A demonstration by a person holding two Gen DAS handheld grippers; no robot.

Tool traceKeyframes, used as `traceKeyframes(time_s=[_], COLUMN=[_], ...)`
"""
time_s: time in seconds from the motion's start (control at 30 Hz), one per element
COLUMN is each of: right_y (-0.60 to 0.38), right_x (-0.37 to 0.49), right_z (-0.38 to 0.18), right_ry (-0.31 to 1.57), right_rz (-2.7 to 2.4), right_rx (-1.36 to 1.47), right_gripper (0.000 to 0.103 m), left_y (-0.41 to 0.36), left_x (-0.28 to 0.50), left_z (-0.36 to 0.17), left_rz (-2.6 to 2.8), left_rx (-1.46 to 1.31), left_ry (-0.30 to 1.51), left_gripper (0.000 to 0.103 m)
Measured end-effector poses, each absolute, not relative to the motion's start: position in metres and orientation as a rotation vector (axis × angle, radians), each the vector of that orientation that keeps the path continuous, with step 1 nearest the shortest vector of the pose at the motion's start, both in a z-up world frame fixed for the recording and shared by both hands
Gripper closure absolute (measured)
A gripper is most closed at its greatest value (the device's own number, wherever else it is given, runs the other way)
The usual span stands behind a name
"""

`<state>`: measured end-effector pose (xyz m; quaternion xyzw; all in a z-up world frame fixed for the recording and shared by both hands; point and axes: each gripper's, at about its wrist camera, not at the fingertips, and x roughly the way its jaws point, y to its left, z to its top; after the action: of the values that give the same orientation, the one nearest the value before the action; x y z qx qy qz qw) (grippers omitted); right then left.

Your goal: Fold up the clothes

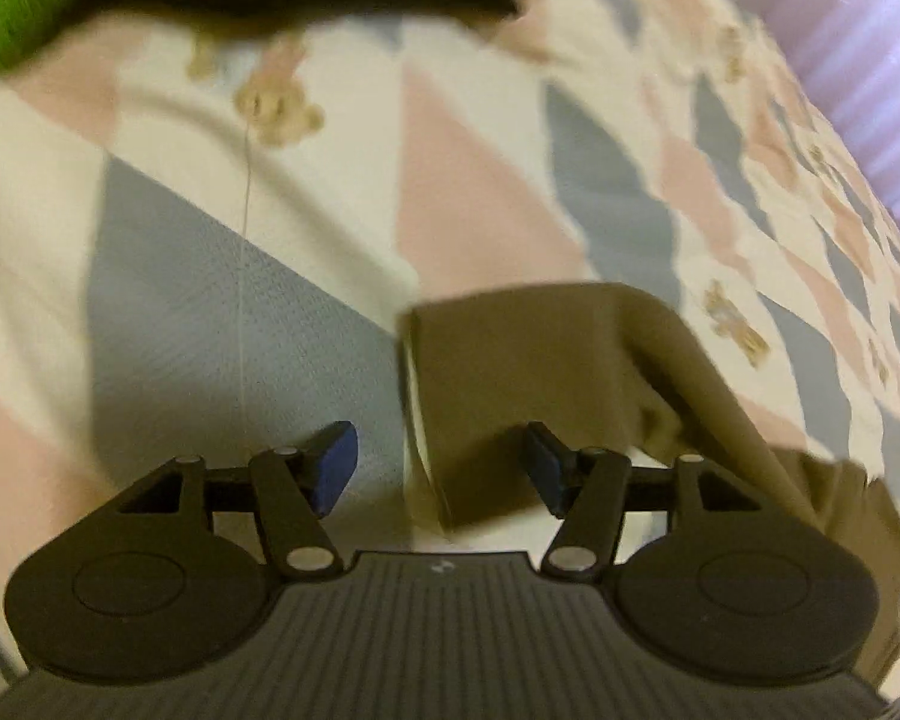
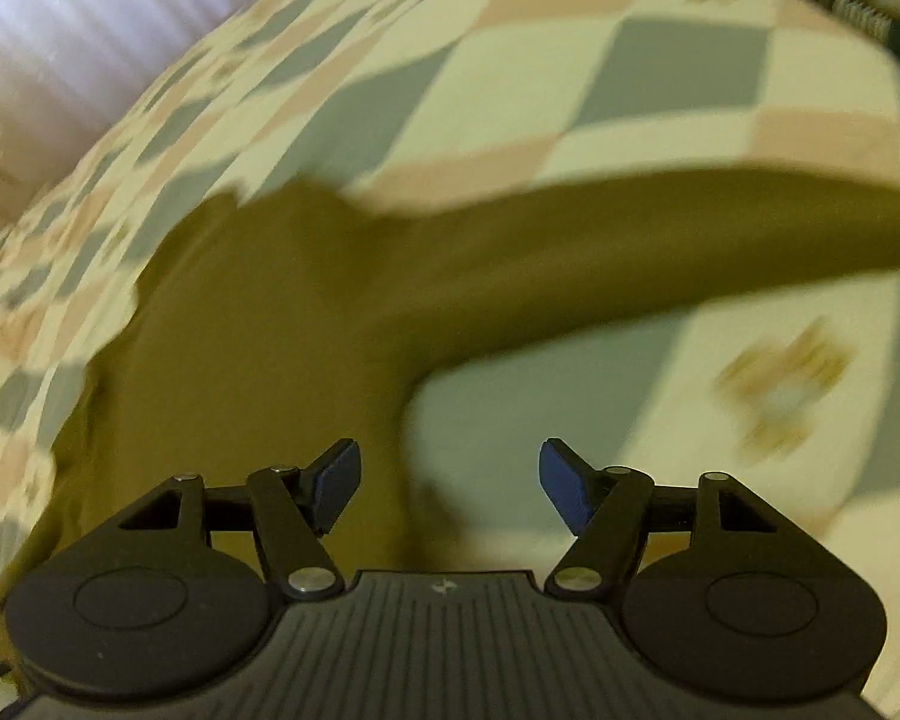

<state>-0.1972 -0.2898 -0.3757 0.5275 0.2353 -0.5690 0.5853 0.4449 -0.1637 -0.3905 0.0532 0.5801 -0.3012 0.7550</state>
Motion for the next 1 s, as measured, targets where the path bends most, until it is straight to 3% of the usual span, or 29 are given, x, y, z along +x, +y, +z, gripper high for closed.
traceKeyframes(time_s=[0.03,0.07,0.37,0.53,0.63,0.7,0.8,0.83,0.9,1.0], right_y=[-0.286,-0.283,-0.265,-0.257,-0.25,-0.244,-0.238,-0.237,-0.237,-0.237], right_x=[-0.184,-0.171,-0.115,-0.093,-0.088,-0.093,-0.103,-0.106,-0.106,-0.1], right_z=[-0.377,-0.377,-0.362,-0.373,-0.379,-0.378,-0.374,-0.374,-0.378,-0.384], right_ry=[0.559,0.57,0.589,0.626,0.663,0.665,0.64,0.632,0.633,0.64], right_rz=[-1.317,-1.311,-1.313,-1.293,-1.292,-1.305,-1.338,-1.347,-1.348,-1.323], right_rx=[1.236,1.239,1.264,1.279,1.284,1.287,1.297,1.301,1.31,1.316], right_gripper=[0.033,0.033,0.033,0.033,0.033,0.033,0.031,0.031,0.031,0.031], left_y=[-0.168,-0.174,-0.246,-0.267,-0.26,-0.255,-0.26,-0.267,-0.283,-0.285], left_x=[0.453,0.46,0.511,0.533,0.522,0.514,0.512,0.512,0.51,0.512], left_z=[-0.396,-0.395,-0.268,-0.32,-0.349,-0.337,-0.306,-0.299,-0.302,-0.324], left_rz=[-0.668,-0.696,-1.077,-0.959,-0.935,-0.991,-1.083,-1.112,-1.12,-1.036], left_rx=[0.114,0.133,0.591,0.892,0.943,0.857,0.669,0.632,0.631,0.665], left_ry=[1.288,1.306,0.969,0.897,0.899,0.913,0.953,0.957,0.97,1.046], left_gripper=[0.101,0.103,0.103,0.103,0.103,0.103,0.094,0.083,0.073,0.074])
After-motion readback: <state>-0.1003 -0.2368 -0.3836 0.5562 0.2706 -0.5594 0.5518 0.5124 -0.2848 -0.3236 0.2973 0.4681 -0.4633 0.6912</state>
